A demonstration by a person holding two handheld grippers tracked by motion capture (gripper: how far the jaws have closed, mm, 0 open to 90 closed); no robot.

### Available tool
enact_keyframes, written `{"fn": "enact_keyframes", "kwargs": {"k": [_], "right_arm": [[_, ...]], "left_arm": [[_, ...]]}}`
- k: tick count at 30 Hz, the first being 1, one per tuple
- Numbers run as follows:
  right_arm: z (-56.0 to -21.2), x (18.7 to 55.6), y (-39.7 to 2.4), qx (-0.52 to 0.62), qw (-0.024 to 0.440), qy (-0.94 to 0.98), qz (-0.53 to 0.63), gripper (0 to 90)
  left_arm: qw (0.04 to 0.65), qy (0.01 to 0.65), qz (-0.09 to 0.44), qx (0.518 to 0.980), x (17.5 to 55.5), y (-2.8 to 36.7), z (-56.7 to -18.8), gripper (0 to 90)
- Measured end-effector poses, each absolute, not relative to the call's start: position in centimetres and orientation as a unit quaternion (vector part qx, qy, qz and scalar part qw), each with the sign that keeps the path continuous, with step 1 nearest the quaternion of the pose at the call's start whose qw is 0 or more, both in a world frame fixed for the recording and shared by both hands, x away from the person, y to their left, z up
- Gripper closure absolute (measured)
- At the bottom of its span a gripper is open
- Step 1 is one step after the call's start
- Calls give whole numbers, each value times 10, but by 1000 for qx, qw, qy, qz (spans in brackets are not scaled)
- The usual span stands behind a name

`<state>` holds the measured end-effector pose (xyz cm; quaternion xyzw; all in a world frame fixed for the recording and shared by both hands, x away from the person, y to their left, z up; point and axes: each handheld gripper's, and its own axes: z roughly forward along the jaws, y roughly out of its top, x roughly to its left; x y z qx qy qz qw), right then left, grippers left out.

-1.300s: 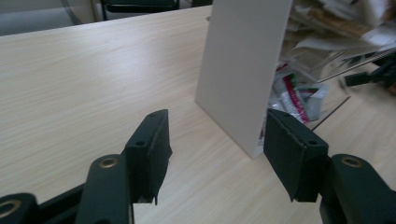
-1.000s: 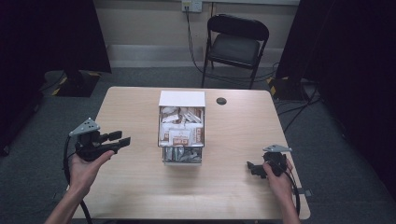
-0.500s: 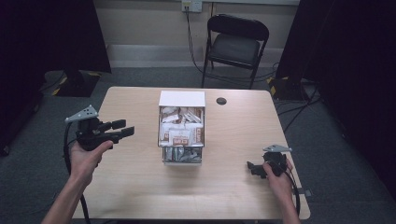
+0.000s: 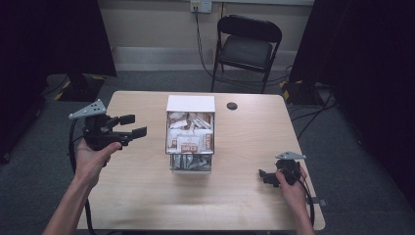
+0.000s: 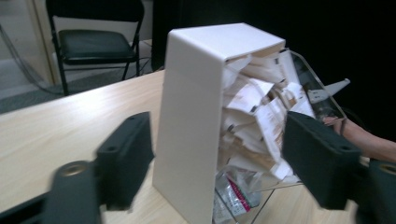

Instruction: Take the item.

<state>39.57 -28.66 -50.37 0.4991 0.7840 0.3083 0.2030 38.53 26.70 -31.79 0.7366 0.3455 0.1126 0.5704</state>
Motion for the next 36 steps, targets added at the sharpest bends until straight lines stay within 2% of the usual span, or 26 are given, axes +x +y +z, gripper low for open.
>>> {"fn": "enact_keyframes", "kwargs": {"k": [5,11,21,23,25,28,36], "right_arm": [[-504,396,-287,499,203,784,308,0],[-504,396,-287,499,203,784,308,0],[-504,396,-287,499,203,784,308,0],[-504,396,-287,499,203,784,308,0],[-504,396,-287,499,203,784,308,0],[-504,396,-287,499,203,784,308,0],[-504,396,-287,499,203,784,308,0]], "left_arm": [[571,325,140,741,382,259,-305,220],[581,303,143,742,380,248,-293,210],[589,288,119,745,385,227,-287,277],[582,277,99,759,386,217,-290,287],[582,272,96,760,385,214,-291,328],[583,264,85,764,386,206,-291,328],[568,246,72,782,393,186,-294,400]]}}
